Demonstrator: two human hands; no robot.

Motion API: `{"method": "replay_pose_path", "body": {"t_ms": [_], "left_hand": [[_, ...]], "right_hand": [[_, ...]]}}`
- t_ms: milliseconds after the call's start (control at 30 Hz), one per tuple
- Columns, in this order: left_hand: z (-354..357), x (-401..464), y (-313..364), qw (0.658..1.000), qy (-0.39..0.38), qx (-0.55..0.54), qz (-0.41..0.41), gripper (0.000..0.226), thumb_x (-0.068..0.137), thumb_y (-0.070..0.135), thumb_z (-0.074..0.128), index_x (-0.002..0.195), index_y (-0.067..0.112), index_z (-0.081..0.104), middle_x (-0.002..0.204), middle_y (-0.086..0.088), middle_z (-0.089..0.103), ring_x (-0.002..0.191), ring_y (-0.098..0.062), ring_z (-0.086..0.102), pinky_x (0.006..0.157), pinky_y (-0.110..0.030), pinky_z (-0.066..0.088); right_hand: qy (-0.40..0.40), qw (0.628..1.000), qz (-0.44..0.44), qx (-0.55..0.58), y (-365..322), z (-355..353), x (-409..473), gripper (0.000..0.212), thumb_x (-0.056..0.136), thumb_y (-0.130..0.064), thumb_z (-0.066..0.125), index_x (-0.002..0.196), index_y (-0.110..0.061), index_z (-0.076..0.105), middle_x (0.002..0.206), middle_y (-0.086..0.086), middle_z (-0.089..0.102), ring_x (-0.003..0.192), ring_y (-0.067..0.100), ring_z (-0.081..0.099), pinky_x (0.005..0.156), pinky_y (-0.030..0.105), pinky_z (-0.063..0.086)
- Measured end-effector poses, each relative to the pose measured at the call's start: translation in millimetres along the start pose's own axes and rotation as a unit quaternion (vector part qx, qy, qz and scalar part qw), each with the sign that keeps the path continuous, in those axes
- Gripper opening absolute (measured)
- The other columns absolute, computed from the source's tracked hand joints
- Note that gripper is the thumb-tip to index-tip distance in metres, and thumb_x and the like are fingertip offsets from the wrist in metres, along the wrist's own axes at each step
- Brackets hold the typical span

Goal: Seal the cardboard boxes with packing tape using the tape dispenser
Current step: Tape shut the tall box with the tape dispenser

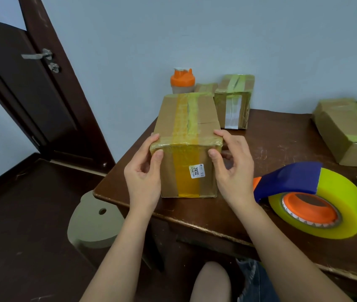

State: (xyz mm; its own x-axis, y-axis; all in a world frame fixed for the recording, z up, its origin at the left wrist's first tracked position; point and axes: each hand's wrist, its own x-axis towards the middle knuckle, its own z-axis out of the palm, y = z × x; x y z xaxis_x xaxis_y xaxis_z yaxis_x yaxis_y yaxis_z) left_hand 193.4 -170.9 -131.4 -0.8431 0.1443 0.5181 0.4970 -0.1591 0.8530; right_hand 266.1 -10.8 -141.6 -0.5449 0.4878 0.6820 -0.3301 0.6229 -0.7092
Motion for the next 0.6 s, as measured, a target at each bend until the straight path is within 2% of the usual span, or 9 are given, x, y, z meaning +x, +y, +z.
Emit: {"method": "replay_pose_path", "body": {"t_ms": [133, 233, 300, 367, 433, 533, 600], "left_hand": [[-2, 1, 5, 1.0, 0.004, -0.009, -0.008, 0.027, 0.091, 0.02, 0.06, 0.115, 0.031, 0.064, 0.116, 0.012, 0.067, 0.114, -0.006, 0.061, 0.09, -0.019, 0.052], [-2, 4, 7, 1.0, -0.001, 0.022, -0.01, 0.028, 0.091, 0.015, 0.062, 0.113, 0.032, 0.064, 0.115, 0.012, 0.067, 0.113, -0.003, 0.061, 0.093, -0.022, 0.053], [-8, 6, 7, 0.999, -0.026, 0.027, -0.013, 0.03, 0.089, 0.016, 0.067, 0.116, 0.03, 0.065, 0.122, 0.006, 0.066, 0.118, -0.008, 0.06, 0.095, -0.025, 0.053], [-14, 10, 7, 0.997, -0.068, 0.037, 0.005, 0.037, 0.086, 0.024, 0.074, 0.121, 0.032, 0.064, 0.138, 0.001, 0.057, 0.131, -0.011, 0.05, 0.103, -0.031, 0.048], [-15, 15, 8, 0.994, -0.093, 0.049, 0.04, 0.044, 0.084, 0.031, 0.072, 0.126, 0.033, 0.061, 0.148, 0.004, 0.047, 0.14, -0.008, 0.038, 0.11, -0.033, 0.038], [0, 15, 12, 0.995, -0.086, 0.007, 0.051, 0.034, 0.087, 0.02, 0.072, 0.12, 0.02, 0.066, 0.139, -0.002, 0.056, 0.139, -0.01, 0.041, 0.11, -0.025, 0.038], [9, 13, 10, 0.996, -0.056, 0.004, 0.069, 0.023, 0.088, 0.013, 0.068, 0.111, 0.012, 0.07, 0.128, -0.007, 0.064, 0.135, -0.015, 0.046, 0.107, -0.023, 0.041]], "right_hand": [[-0.006, 0.999, 0.003, 0.032, -4, -7, 0, 0.034, 0.093, -0.033, 0.058, 0.127, -0.031, 0.055, 0.106, -0.001, 0.055, 0.1, 0.008, 0.056, 0.081, 0.019, 0.051], [-0.006, 1.0, 0.017, 0.018, -4, -6, 2, 0.036, 0.092, -0.028, 0.059, 0.128, -0.031, 0.056, 0.103, 0.0, 0.056, 0.098, 0.01, 0.056, 0.082, 0.027, 0.053], [-0.017, 1.0, 0.02, -0.012, -7, -9, 2, 0.039, 0.093, -0.032, 0.056, 0.131, -0.029, 0.055, 0.112, -0.004, 0.053, 0.107, 0.01, 0.053, 0.088, 0.031, 0.051], [-0.02, 0.998, -0.009, -0.059, -11, -13, 3, 0.045, 0.092, -0.039, 0.054, 0.135, -0.026, 0.054, 0.129, -0.007, 0.047, 0.122, 0.007, 0.041, 0.101, 0.022, 0.04], [-0.031, 0.996, -0.042, -0.072, -22, -11, 8, 0.049, 0.091, -0.042, 0.054, 0.138, -0.026, 0.051, 0.14, -0.009, 0.043, 0.13, 0.006, 0.033, 0.108, 0.017, 0.028], [-0.063, 0.994, -0.078, -0.052, -36, 11, 17, 0.036, 0.091, -0.042, 0.059, 0.124, -0.029, 0.064, 0.134, -0.01, 0.056, 0.13, 0.013, 0.041, 0.108, 0.041, 0.035], [-0.036, 0.994, -0.093, -0.042, -37, 23, 18, 0.024, 0.088, -0.039, 0.064, 0.106, -0.027, 0.074, 0.118, -0.01, 0.067, 0.119, 0.017, 0.051, 0.1, 0.046, 0.04]]}}
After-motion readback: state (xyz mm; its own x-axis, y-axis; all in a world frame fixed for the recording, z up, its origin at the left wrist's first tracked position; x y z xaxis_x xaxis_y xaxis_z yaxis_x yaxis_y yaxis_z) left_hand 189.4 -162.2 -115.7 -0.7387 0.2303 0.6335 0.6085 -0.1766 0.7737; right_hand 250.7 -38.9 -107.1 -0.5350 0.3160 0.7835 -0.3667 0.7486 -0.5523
